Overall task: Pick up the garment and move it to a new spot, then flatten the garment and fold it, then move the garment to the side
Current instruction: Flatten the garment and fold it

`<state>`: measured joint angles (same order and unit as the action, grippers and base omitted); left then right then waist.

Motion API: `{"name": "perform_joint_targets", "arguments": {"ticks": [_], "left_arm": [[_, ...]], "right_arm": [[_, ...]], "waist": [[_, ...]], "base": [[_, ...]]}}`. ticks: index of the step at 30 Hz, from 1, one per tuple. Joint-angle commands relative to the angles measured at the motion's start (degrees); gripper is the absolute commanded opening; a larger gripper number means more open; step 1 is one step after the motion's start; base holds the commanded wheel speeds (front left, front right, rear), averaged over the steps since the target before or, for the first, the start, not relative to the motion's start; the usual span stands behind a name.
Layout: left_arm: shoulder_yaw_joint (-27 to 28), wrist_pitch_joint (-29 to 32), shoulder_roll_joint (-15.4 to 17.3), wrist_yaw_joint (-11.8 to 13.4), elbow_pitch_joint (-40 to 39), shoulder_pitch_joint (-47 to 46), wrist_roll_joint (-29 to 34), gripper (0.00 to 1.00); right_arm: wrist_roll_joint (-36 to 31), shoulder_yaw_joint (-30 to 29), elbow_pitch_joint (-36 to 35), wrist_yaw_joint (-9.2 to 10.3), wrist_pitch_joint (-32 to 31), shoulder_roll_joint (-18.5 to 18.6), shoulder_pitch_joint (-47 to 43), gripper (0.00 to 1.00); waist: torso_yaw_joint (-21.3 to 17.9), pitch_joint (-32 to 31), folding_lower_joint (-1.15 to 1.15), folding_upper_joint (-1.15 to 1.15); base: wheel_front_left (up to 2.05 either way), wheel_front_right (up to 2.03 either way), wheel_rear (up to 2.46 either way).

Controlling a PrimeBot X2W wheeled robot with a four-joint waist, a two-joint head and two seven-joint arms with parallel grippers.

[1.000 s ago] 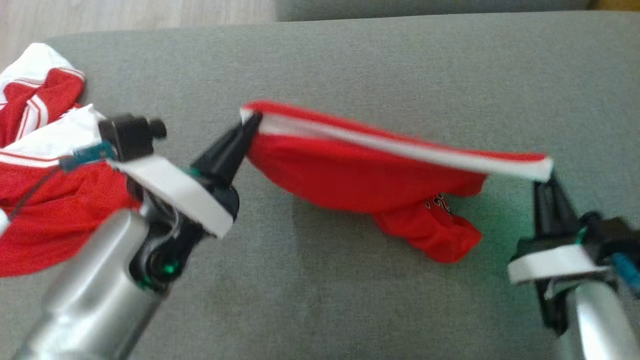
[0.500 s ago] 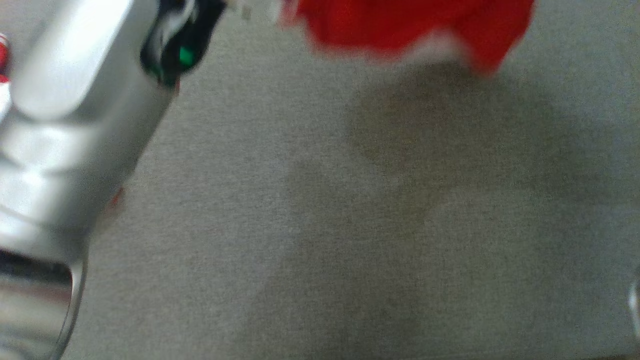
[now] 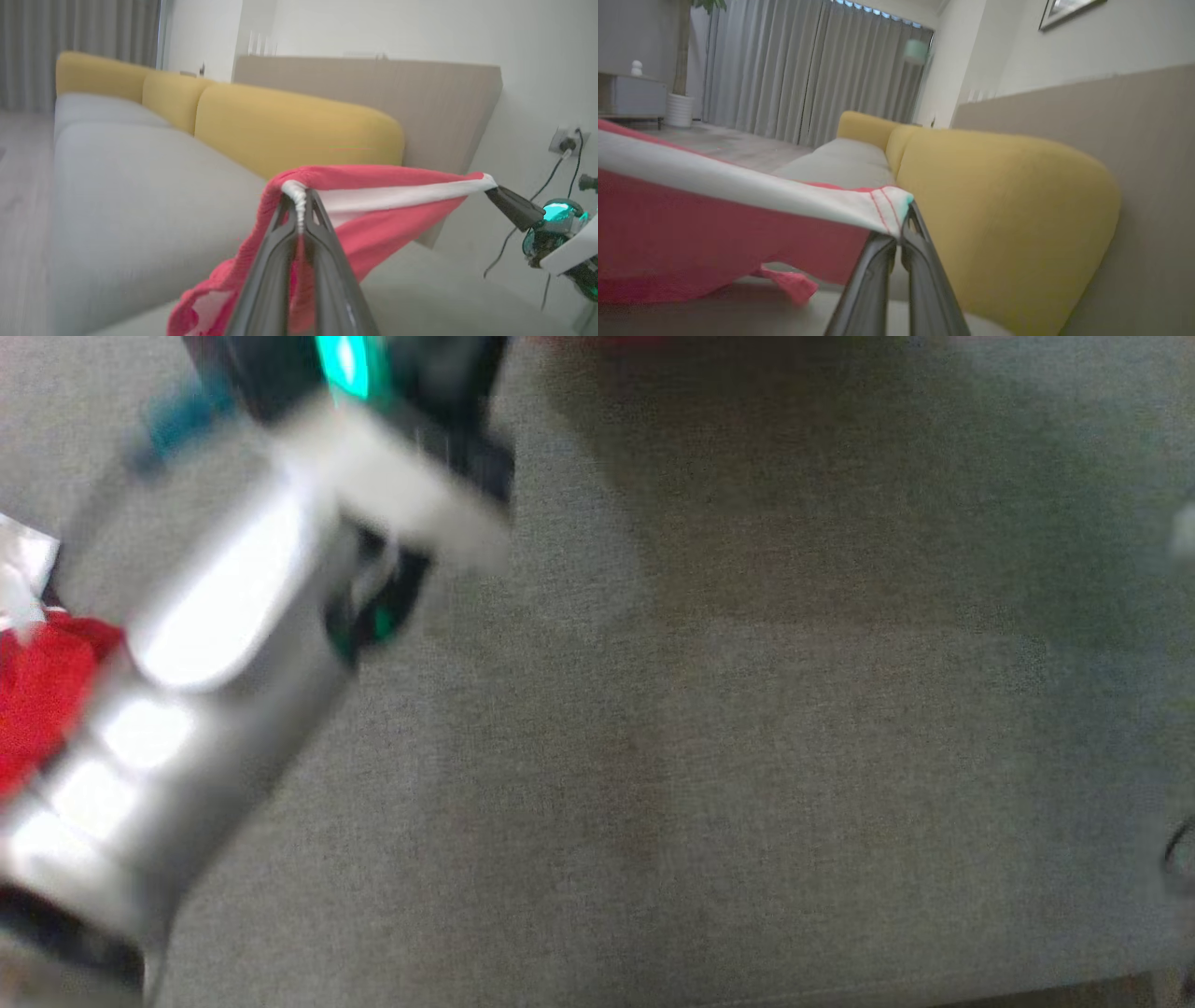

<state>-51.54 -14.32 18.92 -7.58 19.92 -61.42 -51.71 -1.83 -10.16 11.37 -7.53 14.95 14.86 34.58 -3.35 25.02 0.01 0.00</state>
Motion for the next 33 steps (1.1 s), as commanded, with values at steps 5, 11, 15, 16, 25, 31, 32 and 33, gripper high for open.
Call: {"name": "perform_joint_targets", "arguments": {"ticks": [5,11,15,16,25,31,32,33], "left_arm": [[4.92,-0.65,2.83,0.09,-5.44,12.25,4.41,0.00],[10.06,-0.66,1.98,0.09,-10.89,29.80,12.85,0.00],[14.61,-0.67,0.58,0.09,-13.82,40.77,16.75,0.00],[14.84,-0.67,0.67,0.09,-14.41,43.23,17.95,0.00],[10.53,-0.67,2.27,0.09,-19.18,52.66,19.56,0.00],[9.06,-0.67,-1.10,0.09,-19.28,48.51,16.32,0.00],[8.27,-0.67,-1.84,0.09,-18.64,47.05,15.33,0.00],[7.30,-0.66,-2.51,0.09,-17.83,45.34,14.33,0.00]], "right_arm": [[0.52,-0.67,-5.14,0.04,0.05,-2.36,-10.85,0.00],[0.14,-2.42,-10.01,0.04,0.05,-5.72,-23.73,0.00],[-0.83,-3.14,-12.84,0.04,0.04,-6.89,-31.98,0.00],[-1.04,-3.36,-13.40,0.04,0.04,-7.13,-33.89,0.00],[-1.74,-7.61,-22.25,0.04,-4.14,-7.71,-47.15,0.00],[-1.77,-7.59,-19.45,0.04,-8.33,-2.99,-42.79,0.00],[-1.38,-7.19,-18.19,0.04,-9.09,-1.89,-41.31,0.00],[-1.04,-6.81,-16.81,0.04,-9.90,-0.66,-39.67,0.00]], "waist": [[-0.73,-0.43,-0.01,0.00],[-1.61,-3.50,-0.01,0.00],[-2.40,-6.95,-0.01,0.00],[-2.55,-7.80,-0.01,0.00],[-0.83,-11.91,-0.01,0.00],[1.46,-11.35,-0.01,0.00],[1.99,-10.90,-0.01,0.00],[2.62,-10.41,-0.01,0.00]], "base": [[0.00,0.00,0.00],[0.00,0.00,0.00],[0.00,0.00,0.00],[0.00,0.00,0.00],[0.00,0.00,0.00],[0.00,0.00,0.00],[0.00,0.00,0.00],[0.00,0.00,0.00]]}}
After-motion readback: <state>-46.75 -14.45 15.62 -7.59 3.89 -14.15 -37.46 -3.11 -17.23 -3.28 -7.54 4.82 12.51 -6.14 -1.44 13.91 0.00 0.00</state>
